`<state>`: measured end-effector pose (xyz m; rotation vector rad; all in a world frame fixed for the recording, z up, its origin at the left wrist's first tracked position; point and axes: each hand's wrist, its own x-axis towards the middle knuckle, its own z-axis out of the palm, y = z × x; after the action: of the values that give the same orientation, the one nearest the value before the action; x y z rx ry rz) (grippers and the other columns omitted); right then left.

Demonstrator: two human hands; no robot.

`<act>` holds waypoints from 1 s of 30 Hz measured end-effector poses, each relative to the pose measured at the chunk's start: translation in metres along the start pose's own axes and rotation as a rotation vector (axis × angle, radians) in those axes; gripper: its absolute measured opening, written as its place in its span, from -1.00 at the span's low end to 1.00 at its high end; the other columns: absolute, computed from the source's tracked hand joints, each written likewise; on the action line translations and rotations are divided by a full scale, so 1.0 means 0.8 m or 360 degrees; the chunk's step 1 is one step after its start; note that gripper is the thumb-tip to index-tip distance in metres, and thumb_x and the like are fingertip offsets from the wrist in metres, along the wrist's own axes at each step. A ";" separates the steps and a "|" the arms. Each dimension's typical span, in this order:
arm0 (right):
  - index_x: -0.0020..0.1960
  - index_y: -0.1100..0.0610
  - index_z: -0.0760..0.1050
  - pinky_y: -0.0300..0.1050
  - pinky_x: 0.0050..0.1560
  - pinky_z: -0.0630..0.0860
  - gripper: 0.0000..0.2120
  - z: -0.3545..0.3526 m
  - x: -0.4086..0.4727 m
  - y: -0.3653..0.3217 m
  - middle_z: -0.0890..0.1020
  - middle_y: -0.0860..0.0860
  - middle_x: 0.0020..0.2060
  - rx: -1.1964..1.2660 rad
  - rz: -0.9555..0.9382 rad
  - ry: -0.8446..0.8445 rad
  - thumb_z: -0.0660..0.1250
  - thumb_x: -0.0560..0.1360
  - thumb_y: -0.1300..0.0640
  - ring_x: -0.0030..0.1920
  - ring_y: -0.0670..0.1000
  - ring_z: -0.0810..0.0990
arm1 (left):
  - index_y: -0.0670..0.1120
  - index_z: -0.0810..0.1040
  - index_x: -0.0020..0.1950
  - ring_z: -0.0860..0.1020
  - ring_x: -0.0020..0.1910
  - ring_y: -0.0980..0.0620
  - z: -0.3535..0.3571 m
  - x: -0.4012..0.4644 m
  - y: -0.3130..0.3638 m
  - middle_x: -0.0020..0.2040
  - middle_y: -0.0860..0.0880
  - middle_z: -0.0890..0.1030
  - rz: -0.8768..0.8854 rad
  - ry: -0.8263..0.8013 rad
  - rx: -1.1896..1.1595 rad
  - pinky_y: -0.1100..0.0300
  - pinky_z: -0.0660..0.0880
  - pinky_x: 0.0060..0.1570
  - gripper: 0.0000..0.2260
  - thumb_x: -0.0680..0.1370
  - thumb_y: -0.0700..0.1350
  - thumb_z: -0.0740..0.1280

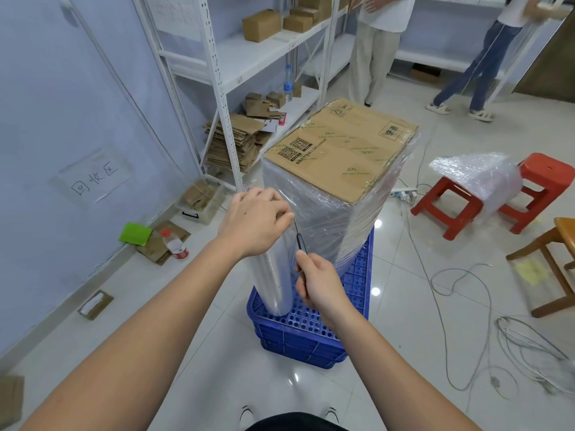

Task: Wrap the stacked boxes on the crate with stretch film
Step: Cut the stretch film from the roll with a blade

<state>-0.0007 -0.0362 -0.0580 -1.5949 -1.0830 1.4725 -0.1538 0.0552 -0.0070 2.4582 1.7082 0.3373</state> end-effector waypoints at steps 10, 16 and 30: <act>-0.09 0.21 0.44 -0.22 -0.52 0.26 -0.61 0.000 -0.014 0.026 0.44 0.10 -0.49 -0.0010 0.0046 -0.0016 0.15 0.64 -0.11 -0.54 -0.06 0.32 | 0.23 0.53 -0.03 0.39 0.25 0.07 -0.001 -0.002 -0.005 0.12 0.19 0.47 -0.0006 0.0004 -0.0022 0.04 0.18 0.32 -0.78 0.69 0.19 0.14; -0.12 0.17 0.44 -0.20 -0.51 0.24 -0.65 0.003 0.011 0.009 0.45 0.09 -0.49 0.0007 0.0041 -0.0009 0.16 0.63 -0.10 -0.56 -0.06 0.31 | 0.19 0.59 0.01 0.39 0.25 0.07 -0.001 -0.002 -0.005 0.11 0.19 0.47 -0.0014 0.0005 -0.0025 0.05 0.17 0.31 -0.74 0.69 0.19 0.14; -0.11 0.17 0.44 -0.21 -0.52 0.24 -0.65 0.003 0.015 0.019 0.44 0.08 -0.49 0.0001 0.0073 -0.0027 0.16 0.63 -0.10 -0.56 -0.06 0.31 | 0.20 0.52 -0.07 0.38 0.26 0.06 -0.003 -0.004 -0.002 0.12 0.18 0.48 -0.0033 0.0005 -0.0017 0.04 0.18 0.31 -0.77 0.69 0.19 0.15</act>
<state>-0.0010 -0.0314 -0.0767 -1.6193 -1.0618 1.5184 -0.1570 0.0528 -0.0058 2.4319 1.7277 0.3468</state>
